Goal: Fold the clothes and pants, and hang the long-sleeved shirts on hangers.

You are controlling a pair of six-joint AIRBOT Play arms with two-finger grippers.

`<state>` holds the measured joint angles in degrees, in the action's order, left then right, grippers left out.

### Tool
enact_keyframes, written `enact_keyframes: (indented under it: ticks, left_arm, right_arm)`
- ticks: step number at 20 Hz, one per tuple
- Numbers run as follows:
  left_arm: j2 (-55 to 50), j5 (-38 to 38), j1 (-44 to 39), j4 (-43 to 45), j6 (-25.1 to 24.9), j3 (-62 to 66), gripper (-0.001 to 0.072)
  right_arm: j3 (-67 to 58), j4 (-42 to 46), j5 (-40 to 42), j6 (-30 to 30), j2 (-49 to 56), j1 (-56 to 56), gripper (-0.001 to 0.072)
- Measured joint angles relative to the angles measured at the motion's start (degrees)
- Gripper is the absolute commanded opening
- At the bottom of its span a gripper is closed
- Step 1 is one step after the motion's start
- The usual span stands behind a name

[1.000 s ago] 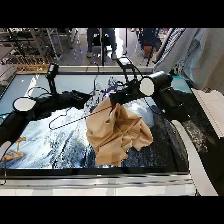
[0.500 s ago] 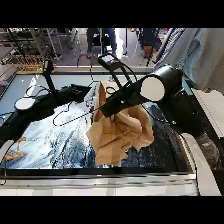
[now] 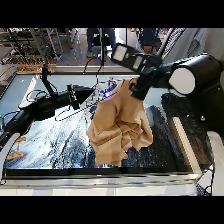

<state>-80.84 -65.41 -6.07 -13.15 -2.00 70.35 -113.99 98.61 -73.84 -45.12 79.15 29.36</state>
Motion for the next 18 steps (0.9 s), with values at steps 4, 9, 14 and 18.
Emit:
enact_keyframes:
  ticks: [4, 9, 14, 18]
  left_arm:
    - [-2.99, -1.11, 0.33, -1.64, 0.48, 0.00, 0.0013]
    - [-5.29, 0.26, 0.39, -1.90, 2.45, 0.00, 0.0012]
    - [-5.77, 0.28, 0.39, -2.27, 3.30, 0.00, 0.0011]
    - [-5.84, 0.26, 0.39, -2.29, 3.41, 0.00, 0.0013]
  right_arm:
    - [3.32, -8.28, 4.94, 0.66, 1.75, -7.56, 0.0542]
    - [9.94, -21.68, 9.01, -16.41, 2.75, -13.84, 0.0545]
    - [15.04, -21.92, 18.25, -5.81, 3.06, -13.57, 0.0537]
    - [16.02, -22.99, 21.03, -13.09, 3.50, -13.29, 0.0503]
